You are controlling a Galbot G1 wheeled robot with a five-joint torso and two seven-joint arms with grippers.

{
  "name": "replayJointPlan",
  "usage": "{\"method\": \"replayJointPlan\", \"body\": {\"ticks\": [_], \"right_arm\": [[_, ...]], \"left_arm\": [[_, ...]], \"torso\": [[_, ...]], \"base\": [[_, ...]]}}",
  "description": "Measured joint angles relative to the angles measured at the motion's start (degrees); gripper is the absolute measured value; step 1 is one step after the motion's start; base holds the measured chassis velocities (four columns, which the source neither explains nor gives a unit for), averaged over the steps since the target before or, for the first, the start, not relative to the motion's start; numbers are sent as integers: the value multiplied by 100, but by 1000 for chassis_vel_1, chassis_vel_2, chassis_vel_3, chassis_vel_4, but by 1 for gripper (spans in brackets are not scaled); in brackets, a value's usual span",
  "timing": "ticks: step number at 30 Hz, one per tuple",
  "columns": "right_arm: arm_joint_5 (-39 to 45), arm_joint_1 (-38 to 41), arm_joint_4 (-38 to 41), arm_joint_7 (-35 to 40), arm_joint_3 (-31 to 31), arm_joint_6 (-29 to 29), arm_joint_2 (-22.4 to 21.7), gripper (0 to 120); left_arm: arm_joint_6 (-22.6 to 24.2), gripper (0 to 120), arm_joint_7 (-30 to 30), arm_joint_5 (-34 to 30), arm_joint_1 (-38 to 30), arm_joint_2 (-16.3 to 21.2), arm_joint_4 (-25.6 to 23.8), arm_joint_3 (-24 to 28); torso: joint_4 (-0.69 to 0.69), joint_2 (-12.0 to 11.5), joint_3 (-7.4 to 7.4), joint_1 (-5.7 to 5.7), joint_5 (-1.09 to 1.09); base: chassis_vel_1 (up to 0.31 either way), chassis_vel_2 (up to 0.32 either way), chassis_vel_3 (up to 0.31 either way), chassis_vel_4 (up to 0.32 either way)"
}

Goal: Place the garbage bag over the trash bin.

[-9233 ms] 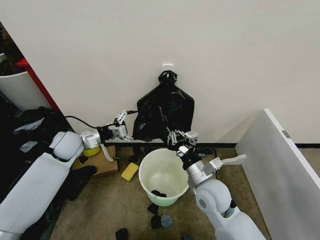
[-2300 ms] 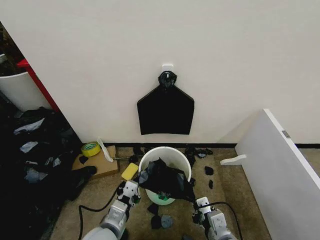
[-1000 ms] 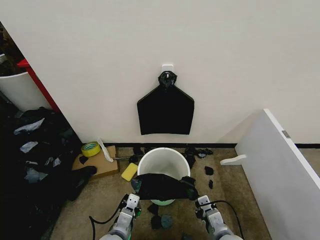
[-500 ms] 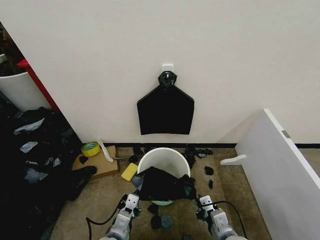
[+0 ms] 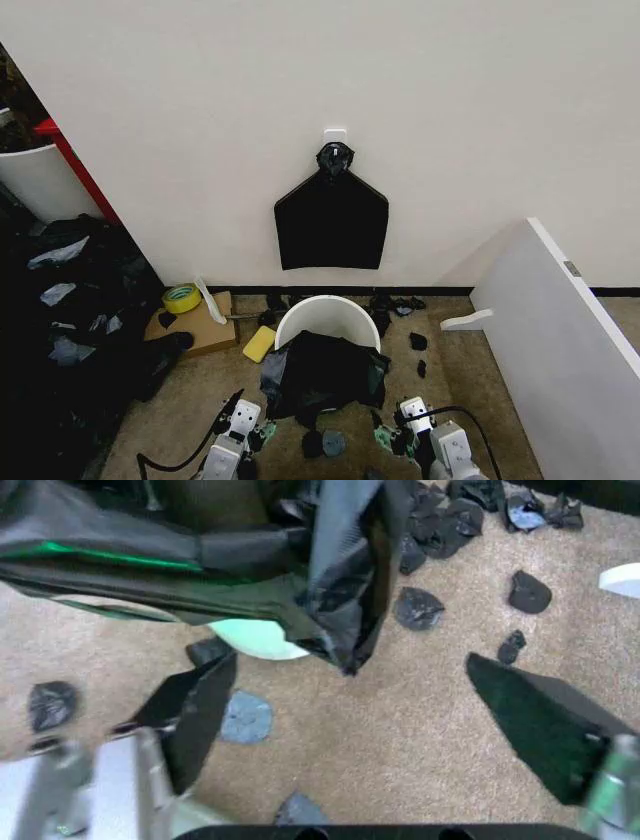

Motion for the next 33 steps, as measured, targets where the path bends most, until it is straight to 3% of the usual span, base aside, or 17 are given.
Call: {"method": "replayJointPlan", "body": {"ticks": [3,8,13,20,27,33], "right_arm": [[-69,-146,215,-6,33,60,-42,97],[-191,-125,319,-85,67,244,-29,100],[-773,-27,-3,-453,-83,761,163,100],[-1720,253,-720,-1149,-362,1638,512,100],[-2149,374,-1009,-1312,-480,1822,618,100],[-2518,595,-1388,-1280,-647,1829,798,100]], "left_arm": [[66,97,-83,6,171,42,-130,-85],[-1,100,-128,2,230,57,-158,-303],[-586,100,193,-86,-62,-84,382,-422],[-829,100,495,-156,-150,-212,766,-429],[-834,100,567,-147,-73,-220,724,-423],[-815,100,593,-108,176,-127,347,-556]], "torso": [[0,0,0,0,-1],[1,0,0,0,0],[0,0,1,0,-1],[1,0,1,0,1],[0,0,1,0,0],[0,0,0,0,0]], "base": [[0,0,0,0],[0,0,0,0],[0,0,0,0],[0,0,0,0],[0,0,0,0],[0,0,0,0]]}}
